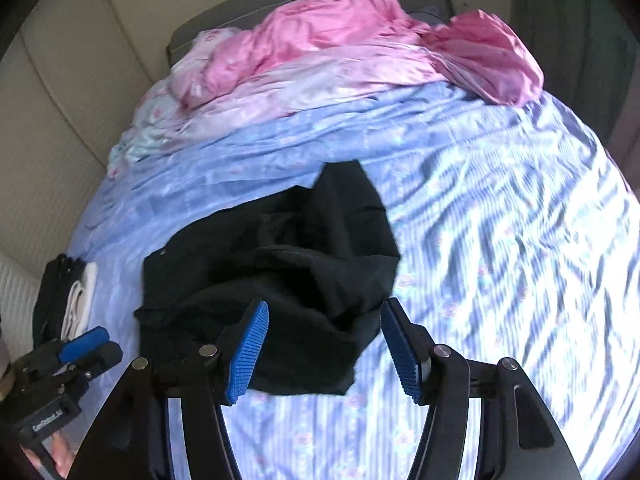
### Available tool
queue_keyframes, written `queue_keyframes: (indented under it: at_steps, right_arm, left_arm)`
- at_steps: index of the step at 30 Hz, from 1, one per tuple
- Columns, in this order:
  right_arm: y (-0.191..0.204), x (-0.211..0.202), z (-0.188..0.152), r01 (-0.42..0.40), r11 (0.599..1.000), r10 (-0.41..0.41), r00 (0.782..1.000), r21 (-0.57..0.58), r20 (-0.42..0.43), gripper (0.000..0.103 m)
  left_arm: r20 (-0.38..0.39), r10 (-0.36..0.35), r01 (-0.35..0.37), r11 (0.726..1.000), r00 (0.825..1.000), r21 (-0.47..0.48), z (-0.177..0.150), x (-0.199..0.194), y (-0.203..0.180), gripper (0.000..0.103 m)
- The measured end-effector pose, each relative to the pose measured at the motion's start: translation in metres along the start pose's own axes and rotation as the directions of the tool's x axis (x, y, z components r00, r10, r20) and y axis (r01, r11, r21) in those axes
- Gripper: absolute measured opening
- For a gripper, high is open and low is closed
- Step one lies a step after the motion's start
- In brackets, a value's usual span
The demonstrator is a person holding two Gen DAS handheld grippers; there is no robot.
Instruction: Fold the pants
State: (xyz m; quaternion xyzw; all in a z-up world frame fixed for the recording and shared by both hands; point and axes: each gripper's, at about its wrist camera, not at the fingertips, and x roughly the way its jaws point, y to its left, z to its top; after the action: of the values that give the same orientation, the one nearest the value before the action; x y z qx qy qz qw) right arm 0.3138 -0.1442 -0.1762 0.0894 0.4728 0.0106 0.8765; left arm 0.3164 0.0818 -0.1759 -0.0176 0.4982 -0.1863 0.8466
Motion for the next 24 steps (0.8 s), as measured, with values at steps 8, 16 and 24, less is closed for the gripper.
queue_keyframes:
  at_steps: [8, 16, 24]
  right_arm:
    - [-0.026, 0.047, -0.004, -0.025, 0.997, 0.029, 0.998, 0.070, -0.056, 0.059]
    - [-0.010, 0.041, -0.026, -0.071, 0.997, 0.068, 0.993, -0.037, -0.092, 0.009]
    - [0.002, 0.041, -0.090, -0.057, 0.992, 0.026, 0.965, -0.110, -0.262, 0.008]
  left_arm:
    - [-0.011, 0.007, -0.008, 0.999, 1.000, -0.038, 0.021, 0.029, -0.002, 0.039]
    - [-0.063, 0.017, -0.022, 0.997, 0.998, -0.078, 0.002, 0.032, 0.008, 0.039]
    - [-0.108, 0.038, -0.046, 0.996, 0.993, -0.074, -0.023, 0.026, 0.017, 0.039]
